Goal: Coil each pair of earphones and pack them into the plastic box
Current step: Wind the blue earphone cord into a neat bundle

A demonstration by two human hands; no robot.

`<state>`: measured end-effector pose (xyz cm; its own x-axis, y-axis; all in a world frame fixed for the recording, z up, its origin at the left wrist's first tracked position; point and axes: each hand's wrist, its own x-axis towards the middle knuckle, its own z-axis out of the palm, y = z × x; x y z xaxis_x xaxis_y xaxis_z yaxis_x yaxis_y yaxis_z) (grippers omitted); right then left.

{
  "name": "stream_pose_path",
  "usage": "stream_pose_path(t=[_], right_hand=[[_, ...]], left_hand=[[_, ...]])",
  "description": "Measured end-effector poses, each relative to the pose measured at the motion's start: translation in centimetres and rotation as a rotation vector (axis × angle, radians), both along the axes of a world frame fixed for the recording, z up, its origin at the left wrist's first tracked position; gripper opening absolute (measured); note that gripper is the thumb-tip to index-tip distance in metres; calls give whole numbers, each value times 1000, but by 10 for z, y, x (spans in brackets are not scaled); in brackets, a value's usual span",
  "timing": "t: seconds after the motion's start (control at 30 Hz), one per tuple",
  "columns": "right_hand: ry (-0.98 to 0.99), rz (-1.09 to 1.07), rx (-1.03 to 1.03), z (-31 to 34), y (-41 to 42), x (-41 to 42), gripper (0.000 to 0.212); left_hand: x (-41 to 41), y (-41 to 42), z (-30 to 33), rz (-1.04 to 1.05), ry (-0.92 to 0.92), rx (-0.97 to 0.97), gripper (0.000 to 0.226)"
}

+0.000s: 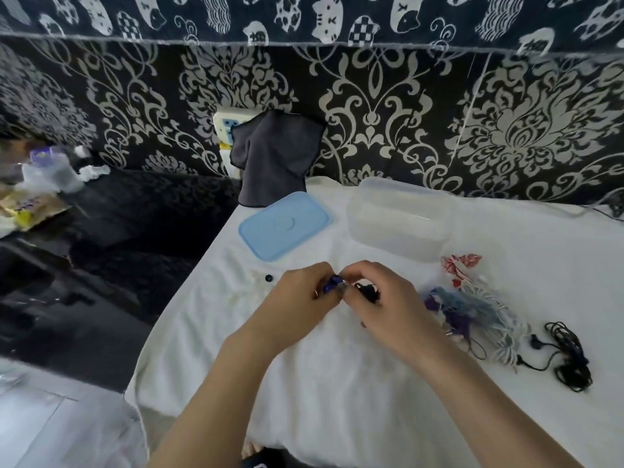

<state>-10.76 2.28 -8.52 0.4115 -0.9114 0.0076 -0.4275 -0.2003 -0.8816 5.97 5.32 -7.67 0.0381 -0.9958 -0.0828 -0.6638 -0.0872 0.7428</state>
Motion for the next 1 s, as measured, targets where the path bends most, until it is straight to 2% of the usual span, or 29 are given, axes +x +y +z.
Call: stream_pose_path(t=[0.07, 0.2, 0.27, 0.37, 0.47, 0.53, 0.67, 0.87, 1.0], right_hand=[[8, 15, -5, 0, 0, 1, 6], [-11, -28, 34, -2, -4, 0, 14], [6, -62, 26, -5, -7, -1, 14], [64, -68, 63, -9, -11, -3, 5], [180, -50, 99, -12, -12, -6, 16], [243, -36, 111, -10, -12, -7, 21], [390, 48, 74, -9, -10, -7, 28], [532, 116, -20, -10, -7, -4, 9], [542, 106, -48, -9, -7, -5, 10]], left_hand=[[3, 0, -1, -14, -11, 13, 19], [8, -1, 2, -41, 0, 48, 12], [15, 0, 3, -42, -8, 92, 19], [33, 3, -1, 0, -135, 178, 23], [47, 6, -9, 47, -298, 253, 17], [48, 6, -11, 72, -313, 267, 14], [51, 6, -16, 95, -321, 242, 14], [47, 5, -16, 64, -339, 201, 13], [36, 2, -11, 1, -300, 111, 14]])
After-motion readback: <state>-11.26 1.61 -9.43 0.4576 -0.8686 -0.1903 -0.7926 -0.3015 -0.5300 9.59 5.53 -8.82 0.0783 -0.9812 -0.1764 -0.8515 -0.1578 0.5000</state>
